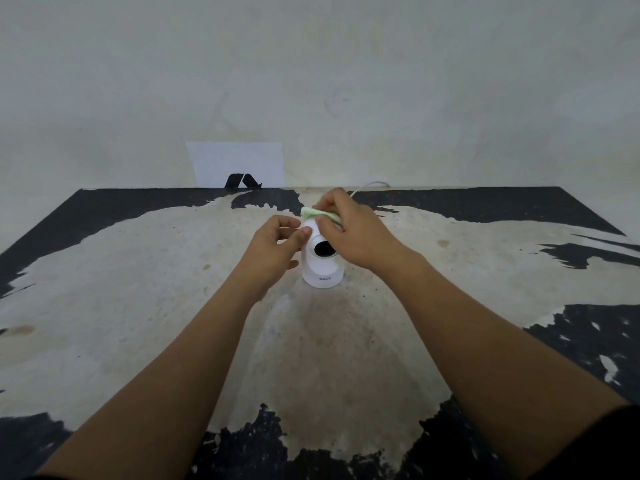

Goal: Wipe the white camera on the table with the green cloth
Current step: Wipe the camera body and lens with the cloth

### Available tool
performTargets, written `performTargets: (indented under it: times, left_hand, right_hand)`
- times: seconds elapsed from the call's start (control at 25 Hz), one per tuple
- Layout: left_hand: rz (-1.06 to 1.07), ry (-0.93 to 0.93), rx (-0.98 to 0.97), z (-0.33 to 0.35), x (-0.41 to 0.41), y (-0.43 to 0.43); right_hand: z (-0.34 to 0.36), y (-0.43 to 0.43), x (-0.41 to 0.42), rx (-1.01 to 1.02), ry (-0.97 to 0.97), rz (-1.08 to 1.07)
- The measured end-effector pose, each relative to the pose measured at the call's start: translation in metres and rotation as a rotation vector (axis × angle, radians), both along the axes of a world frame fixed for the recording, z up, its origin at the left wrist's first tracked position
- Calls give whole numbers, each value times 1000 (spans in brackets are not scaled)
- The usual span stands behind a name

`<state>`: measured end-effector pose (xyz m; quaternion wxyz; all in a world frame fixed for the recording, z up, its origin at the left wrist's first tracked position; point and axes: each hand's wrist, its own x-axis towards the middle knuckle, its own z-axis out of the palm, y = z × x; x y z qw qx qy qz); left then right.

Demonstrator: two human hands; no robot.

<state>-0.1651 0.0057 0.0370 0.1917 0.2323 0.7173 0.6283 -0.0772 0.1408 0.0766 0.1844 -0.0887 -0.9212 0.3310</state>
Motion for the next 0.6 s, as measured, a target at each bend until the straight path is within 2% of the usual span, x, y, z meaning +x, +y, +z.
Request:
performTargets:
  times: [0.12, 0.28, 0.44, 0.6]
  left_hand:
    - [48, 29, -3, -1, 0, 1]
    - [43, 125, -64, 1, -2, -1]
    - [-128, 219, -115, 5, -2, -3]
    - [-203, 376, -246, 9, -3, -1]
  right_hand:
    - [13, -6, -12, -88, -112, 46]
    - [18, -2, -30, -343, -277, -69]
    - [3, 8, -37, -582, -258, -100]
    - [-13, 15, -36, -785, -196, -141]
